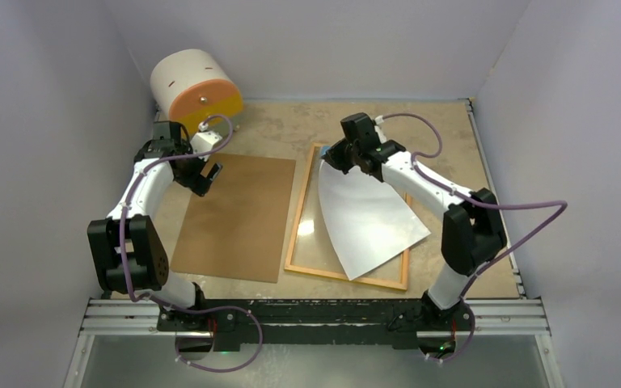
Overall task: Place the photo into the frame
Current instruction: Turn over the photo from the photo frame.
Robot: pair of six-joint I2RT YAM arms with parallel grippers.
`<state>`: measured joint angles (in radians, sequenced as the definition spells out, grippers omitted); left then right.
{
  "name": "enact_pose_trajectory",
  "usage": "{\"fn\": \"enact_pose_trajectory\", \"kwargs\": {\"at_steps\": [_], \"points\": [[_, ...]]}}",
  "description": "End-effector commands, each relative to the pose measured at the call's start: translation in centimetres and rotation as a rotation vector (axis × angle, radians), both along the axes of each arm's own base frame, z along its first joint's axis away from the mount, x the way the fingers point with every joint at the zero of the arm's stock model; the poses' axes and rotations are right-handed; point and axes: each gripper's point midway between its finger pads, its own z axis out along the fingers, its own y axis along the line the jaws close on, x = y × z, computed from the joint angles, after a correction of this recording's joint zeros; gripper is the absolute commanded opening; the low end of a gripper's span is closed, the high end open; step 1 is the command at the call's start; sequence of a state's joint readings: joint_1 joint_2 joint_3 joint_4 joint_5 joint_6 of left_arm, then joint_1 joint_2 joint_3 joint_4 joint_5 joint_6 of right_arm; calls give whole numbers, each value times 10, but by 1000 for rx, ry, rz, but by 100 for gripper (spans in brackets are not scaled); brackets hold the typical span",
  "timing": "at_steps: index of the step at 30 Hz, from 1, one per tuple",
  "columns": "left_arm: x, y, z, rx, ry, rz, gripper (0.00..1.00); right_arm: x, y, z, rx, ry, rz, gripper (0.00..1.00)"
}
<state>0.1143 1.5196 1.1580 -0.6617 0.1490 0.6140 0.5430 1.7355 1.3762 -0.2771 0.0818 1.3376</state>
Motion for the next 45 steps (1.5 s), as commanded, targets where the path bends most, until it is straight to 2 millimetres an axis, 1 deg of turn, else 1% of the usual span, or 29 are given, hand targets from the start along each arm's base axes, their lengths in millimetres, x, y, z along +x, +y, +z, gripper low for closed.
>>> {"fn": "enact_pose_trajectory", "kwargs": {"at_steps": [1, 3, 5, 7, 9, 11, 13, 16, 20, 22, 23, 25, 26, 28, 31, 34, 36, 38, 41, 45], "points": [[4, -3, 9, -2, -42, -18, 97, 10, -14, 27, 57, -74, -245, 0], [4, -3, 9, -2, -42, -18, 97, 10, -15, 26, 65, -65, -288, 0], [4, -4, 9, -3, -43, -19, 97, 13, -12, 27, 81, -69, -315, 0], [3, -5, 9, -6, -42, -22, 97, 14, -6, 27, 80, -66, -332, 0], [2, -8, 8, -9, -38, -26, 97, 16, 4, 25, 92, -54, -338, 0], [1, -10, 7, -10, -35, -33, 97, 17, 11, 18, 66, -35, -345, 0], [-1, -14, 6, -13, -31, -41, 97, 18, 10, 15, 43, -25, -382, 0], [-4, -22, 7, -20, -31, -55, 99, 20, -1, 17, 13, -51, -450, 0], [-9, -45, 15, -83, -27, -96, 100, 25, -14, 19, -22, -77, -527, 0], [-10, -57, 21, -108, -34, -121, 100, 29, -20, 18, -45, -85, -557, 0], [-11, -60, 22, -121, -31, -123, 100, 29, -23, 15, -69, -79, -569, 0], [-17, -79, 24, -150, -16, -168, 100, 30, -30, 10, -114, -71, -606, 0], [-20, -88, 26, -175, -9, -186, 100, 27, -32, 4, -122, -42, -629, 0], [-27, -108, 35, -253, -7, -234, 100, 30, -38, 3, -155, -54, -650, 0], [-34, -132, 52, -375, -25, -285, 100, 32, -40, 3, -161, -63, -665, 0], [-37, -146, 59, -430, -27, -314, 100, 33, -40, 5, -166, -69, -661, 0], [-38, -151, 56, -428, -15, -323, 100, 33, -42, 5, -191, -69, -656, 0], [-38, -150, 49, -405, -5, -321, 100, 30, -44, 4, -208, -63, -652, 0], [-40, -146, 40, -378, 3, -312, 100, 28, -54, 5, -253, -85, -655, 0], [-38, -139, 36, -336, -10, -304, 100, 27, -67, 4, -298, -94, -657, 0]]}}
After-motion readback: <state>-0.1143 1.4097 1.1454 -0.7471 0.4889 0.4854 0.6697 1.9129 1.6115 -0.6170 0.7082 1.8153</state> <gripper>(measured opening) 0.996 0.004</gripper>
